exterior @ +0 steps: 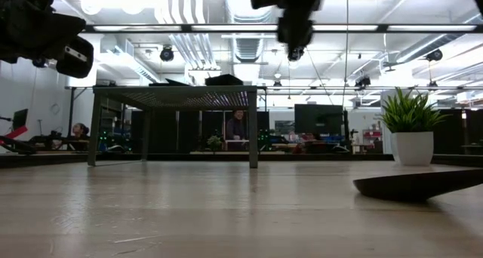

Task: Pick & Place Mini shaped plates
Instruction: Stack the black square plate on top of the black square plate on the shelf, then stack the black leaf-shaped plate on top of the black leaf-shaped plate on the shelf

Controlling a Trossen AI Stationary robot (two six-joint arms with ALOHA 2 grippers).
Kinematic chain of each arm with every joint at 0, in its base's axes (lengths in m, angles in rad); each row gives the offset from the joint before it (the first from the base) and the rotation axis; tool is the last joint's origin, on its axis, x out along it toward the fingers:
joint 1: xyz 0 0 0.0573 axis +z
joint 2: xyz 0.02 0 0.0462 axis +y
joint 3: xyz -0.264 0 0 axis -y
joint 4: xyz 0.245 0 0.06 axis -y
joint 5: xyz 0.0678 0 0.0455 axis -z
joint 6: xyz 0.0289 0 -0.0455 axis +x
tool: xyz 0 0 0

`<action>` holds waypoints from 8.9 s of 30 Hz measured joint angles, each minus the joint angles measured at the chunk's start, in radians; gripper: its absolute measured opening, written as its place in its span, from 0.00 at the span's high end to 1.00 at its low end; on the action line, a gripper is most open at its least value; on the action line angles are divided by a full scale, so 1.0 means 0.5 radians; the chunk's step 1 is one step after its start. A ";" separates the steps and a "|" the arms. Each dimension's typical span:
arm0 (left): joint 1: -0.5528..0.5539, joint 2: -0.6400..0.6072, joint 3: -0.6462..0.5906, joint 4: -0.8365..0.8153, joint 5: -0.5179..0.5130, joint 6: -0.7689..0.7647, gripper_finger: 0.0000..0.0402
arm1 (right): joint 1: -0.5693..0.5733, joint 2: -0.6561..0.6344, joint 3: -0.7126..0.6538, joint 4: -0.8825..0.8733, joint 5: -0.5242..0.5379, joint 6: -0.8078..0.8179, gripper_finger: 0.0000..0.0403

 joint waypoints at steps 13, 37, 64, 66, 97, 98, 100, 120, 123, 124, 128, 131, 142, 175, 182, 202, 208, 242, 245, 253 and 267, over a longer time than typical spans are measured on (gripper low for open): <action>0.000 0.000 0.000 0.002 0.000 0.000 1.00 | 0.308 -0.694 -1.179 0.319 0.406 0.704 0.74; 0.000 0.002 0.000 0.004 0.000 0.000 1.00 | 1.126 -1.499 -2.469 0.798 0.338 3.219 0.75; -0.001 0.002 0.000 0.006 0.000 0.000 1.00 | 1.332 -1.394 -2.669 1.089 0.295 3.453 0.79; 0.000 0.002 0.000 0.006 0.000 0.000 1.00 | 1.331 -1.395 -2.669 1.099 0.300 3.444 0.81; -0.001 0.002 0.000 0.006 0.000 0.000 1.00 | 1.137 -1.410 -2.593 1.259 0.587 2.952 0.98; 0.000 0.002 0.000 0.006 0.000 0.000 1.00 | 1.106 -1.410 -2.572 1.259 0.612 2.903 0.98; -0.001 0.002 0.000 0.006 0.000 0.000 1.00 | 1.039 -1.410 -2.528 1.258 0.650 2.787 0.98; 0.000 0.002 0.000 0.006 0.000 0.000 1.00 | 0.049 -1.385 -1.733 1.286 0.540 1.099 0.98; 0.000 0.002 0.000 0.006 0.001 0.000 1.00 | -0.076 -1.353 -1.586 1.268 0.453 0.909 0.98; 0.000 0.002 0.000 0.007 0.000 0.000 1.00 | -0.114 -1.332 -1.531 1.271 0.415 0.845 0.98; 0.000 0.002 0.000 0.006 0.000 0.000 1.00 | -0.266 -1.183 -1.297 1.272 0.260 0.592 0.98; 0.000 0.002 0.000 0.006 0.001 0.000 1.00 | -0.360 -1.029 -1.102 1.261 0.184 0.411 0.98; 0.000 0.002 0.000 0.007 0.000 0.000 1.00 | -0.600 -0.436 -0.406 0.899 -0.040 -0.072 0.98; 0.000 0.002 0.000 0.006 0.000 0.000 1.00 | -0.786 0.370 0.526 0.649 -0.188 -0.228 0.98; 0.000 0.002 0.000 0.007 0.000 0.000 1.00 | -0.791 0.372 0.524 0.643 -0.195 -0.228 0.98; 0.000 0.002 0.000 0.007 0.000 0.000 1.00 | -0.795 0.372 0.523 0.645 -0.181 -0.244 0.75; 0.000 0.002 0.000 0.006 0.000 0.000 1.00 | -0.800 0.313 0.521 0.642 -0.179 -0.247 0.69; 0.000 0.002 0.000 0.006 0.000 0.000 1.00 | -0.137 0.153 0.253 -0.251 -0.179 -0.044 0.72; 0.000 0.002 0.000 0.006 0.001 0.000 1.00 | -0.038 0.153 0.134 -0.198 -0.179 0.060 0.72; 0.000 0.002 0.000 0.006 0.000 0.000 1.00 | 0.207 0.154 -0.231 -0.005 -0.176 0.095 0.76; 0.000 0.002 0.000 0.006 0.001 0.000 1.00 | 0.451 0.154 -0.609 0.624 -0.179 -0.094 0.81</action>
